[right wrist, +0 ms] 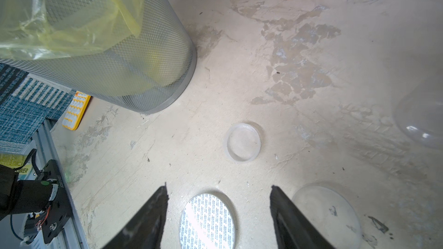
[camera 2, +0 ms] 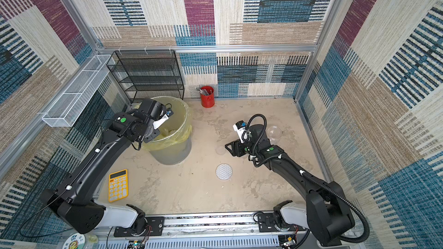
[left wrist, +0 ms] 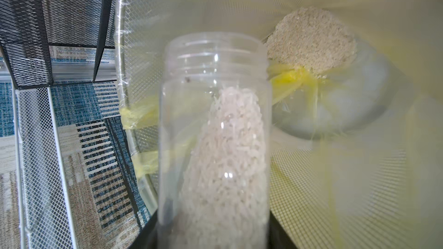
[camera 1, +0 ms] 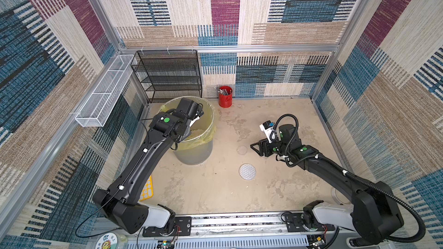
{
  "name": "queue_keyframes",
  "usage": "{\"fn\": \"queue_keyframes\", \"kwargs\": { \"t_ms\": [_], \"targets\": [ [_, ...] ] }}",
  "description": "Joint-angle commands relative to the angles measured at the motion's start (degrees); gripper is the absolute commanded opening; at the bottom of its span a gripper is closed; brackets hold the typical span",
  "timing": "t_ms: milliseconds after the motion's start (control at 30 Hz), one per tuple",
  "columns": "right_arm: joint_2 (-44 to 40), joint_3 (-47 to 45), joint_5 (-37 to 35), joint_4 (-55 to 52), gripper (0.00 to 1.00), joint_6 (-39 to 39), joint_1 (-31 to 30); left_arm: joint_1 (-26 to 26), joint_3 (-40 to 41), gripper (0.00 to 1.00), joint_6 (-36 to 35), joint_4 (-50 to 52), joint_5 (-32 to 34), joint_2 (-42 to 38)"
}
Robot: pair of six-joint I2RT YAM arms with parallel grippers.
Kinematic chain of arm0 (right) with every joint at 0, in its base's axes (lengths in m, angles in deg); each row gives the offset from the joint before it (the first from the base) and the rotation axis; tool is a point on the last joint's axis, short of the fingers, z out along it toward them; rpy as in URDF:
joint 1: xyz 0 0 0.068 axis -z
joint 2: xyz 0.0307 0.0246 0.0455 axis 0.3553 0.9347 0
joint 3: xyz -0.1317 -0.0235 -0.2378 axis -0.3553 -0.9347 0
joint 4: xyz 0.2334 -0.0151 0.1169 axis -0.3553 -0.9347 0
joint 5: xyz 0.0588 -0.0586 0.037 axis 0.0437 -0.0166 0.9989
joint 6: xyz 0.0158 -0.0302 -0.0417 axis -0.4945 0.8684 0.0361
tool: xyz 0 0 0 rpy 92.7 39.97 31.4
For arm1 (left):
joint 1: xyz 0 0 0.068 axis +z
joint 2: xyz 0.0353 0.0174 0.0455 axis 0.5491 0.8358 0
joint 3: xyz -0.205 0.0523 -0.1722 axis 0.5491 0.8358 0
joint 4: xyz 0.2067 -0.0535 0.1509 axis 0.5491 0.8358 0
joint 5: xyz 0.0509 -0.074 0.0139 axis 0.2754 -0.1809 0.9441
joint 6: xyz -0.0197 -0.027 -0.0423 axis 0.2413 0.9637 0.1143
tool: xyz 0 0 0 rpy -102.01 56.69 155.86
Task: Empty moldy rice from jars
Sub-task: Pour the moldy rice from the jar into the trash bin.
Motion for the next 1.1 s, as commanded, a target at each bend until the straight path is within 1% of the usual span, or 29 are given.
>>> {"fn": "queue_keyframes", "kwargs": {
  "t_ms": [0, 100, 167, 367, 467, 567, 733, 833, 933, 1000, 1067],
  "targets": [
    [-1.1, -0.6, 0.1, 2.3, 0.69, 0.3, -0.1, 0.0, -0.5, 0.00, -4.1, 0.5, 4.7, 1.9],
    [-1.7, -0.9, 0.1, 2.9, 0.69, 0.3, 0.0, 0.0, 0.2, 0.00, -7.9, -2.1, 9.2, 3.9],
    [-1.9, -1.0, 0.3, 3.1, 0.69, 0.4, 0.0, 0.2, 0.0, 0.00, -10.4, -2.6, 11.2, 5.2],
    [-1.8, -0.8, 0.3, 3.5, 0.69, 0.6, 0.0, 1.1, -3.4, 0.00, -16.9, -4.5, 16.4, 9.2],
    [-2.2, -1.0, 0.1, 3.9, 0.70, 0.7, 0.0, 1.0, -5.0, 0.00, -18.9, -5.4, 19.3, 10.9],
    [-2.8, -1.3, 0.3, 3.9, 0.70, 0.6, 0.0, 0.7, -4.2, 0.00, -20.9, -6.7, 20.4, 11.0],
    [-4.2, -1.9, 0.0, 4.2, 0.70, 0.6, 0.0, 0.6, 0.3, 0.00, -25.9, -10.8, 22.7, 8.8],
    [-4.6, -2.2, 0.1, 4.8, 0.70, 0.6, 0.0, 0.7, 2.6, 0.00, -28.8, -15.6, 23.9, 7.0],
    [-4.6, -1.9, 0.3, 4.3, 0.70, 0.7, 0.0, 0.9, 2.3, 0.00, -32.5, -18.7, 24.2, 6.6],
    [-4.6, -2.1, 0.4, 4.4, 0.70, 0.7, -0.1, -0.4, 0.4, 0.00, -32.6, -18.8, 24.0, 7.9],
    [-4.6, -2.4, 0.5, 4.9, 0.70, 0.5, -0.1, -2.0, -1.2, 0.00, -31.7, -16.5, 22.9, 9.9]
  ]
}}
